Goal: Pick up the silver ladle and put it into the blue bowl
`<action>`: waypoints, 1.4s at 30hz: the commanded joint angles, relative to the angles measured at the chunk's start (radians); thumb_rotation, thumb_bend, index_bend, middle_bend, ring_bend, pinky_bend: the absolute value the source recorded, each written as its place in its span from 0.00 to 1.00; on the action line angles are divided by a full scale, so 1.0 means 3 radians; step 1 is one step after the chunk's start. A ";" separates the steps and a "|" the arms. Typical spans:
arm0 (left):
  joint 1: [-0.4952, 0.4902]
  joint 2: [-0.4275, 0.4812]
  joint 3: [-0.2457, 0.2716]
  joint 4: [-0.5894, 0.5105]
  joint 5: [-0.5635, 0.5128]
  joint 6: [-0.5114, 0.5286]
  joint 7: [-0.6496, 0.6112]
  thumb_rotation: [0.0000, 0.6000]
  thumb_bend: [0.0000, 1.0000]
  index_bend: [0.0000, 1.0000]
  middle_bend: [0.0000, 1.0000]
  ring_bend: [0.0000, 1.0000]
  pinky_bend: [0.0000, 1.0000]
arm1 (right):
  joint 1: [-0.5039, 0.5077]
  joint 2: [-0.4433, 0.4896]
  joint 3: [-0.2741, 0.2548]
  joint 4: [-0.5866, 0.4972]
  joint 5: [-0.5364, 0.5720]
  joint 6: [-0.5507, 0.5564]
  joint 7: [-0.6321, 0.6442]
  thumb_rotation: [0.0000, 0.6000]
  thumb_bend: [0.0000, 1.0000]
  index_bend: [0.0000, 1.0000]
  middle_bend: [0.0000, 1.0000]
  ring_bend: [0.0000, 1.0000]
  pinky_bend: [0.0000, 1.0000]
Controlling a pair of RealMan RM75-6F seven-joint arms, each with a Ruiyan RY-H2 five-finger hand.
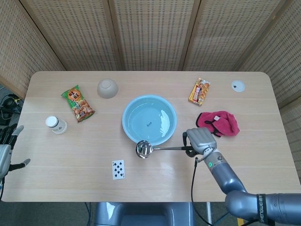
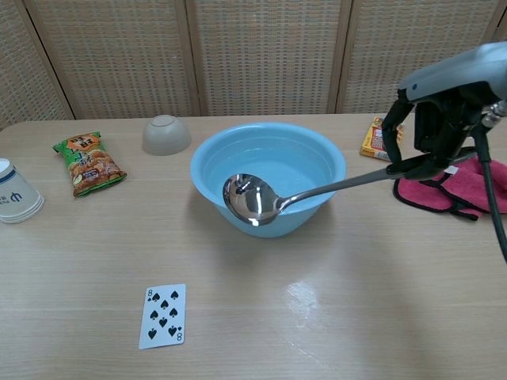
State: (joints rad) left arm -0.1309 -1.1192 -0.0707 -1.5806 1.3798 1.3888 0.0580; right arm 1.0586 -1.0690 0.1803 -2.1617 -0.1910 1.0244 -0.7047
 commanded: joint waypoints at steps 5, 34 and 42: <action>-0.0005 0.0020 -0.0015 0.0010 -0.0012 -0.0010 -0.0063 1.00 0.00 0.00 0.00 0.00 0.00 | 0.0501 -0.0330 0.0184 0.0422 0.0649 0.0278 -0.0283 1.00 0.94 0.80 1.00 1.00 1.00; -0.0017 0.0064 -0.0085 0.0062 -0.0166 -0.0069 -0.0164 1.00 0.00 0.00 0.00 0.00 0.00 | 0.0991 -0.1867 0.0202 0.2535 0.1101 0.0397 -0.1156 1.00 0.93 0.80 1.00 1.00 1.00; -0.0031 0.0068 -0.0096 0.0075 -0.0214 -0.0120 -0.0189 1.00 0.00 0.00 0.00 0.00 0.00 | 0.1026 -0.2232 0.0053 0.2960 0.0658 0.0538 -0.1410 1.00 0.93 0.80 1.00 1.00 1.00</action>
State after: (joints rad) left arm -0.1400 -1.0990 -0.0995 -1.5583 1.3159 1.3529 0.0016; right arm 1.3641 -1.7191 0.2047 -1.2948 0.0261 1.1767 -1.1124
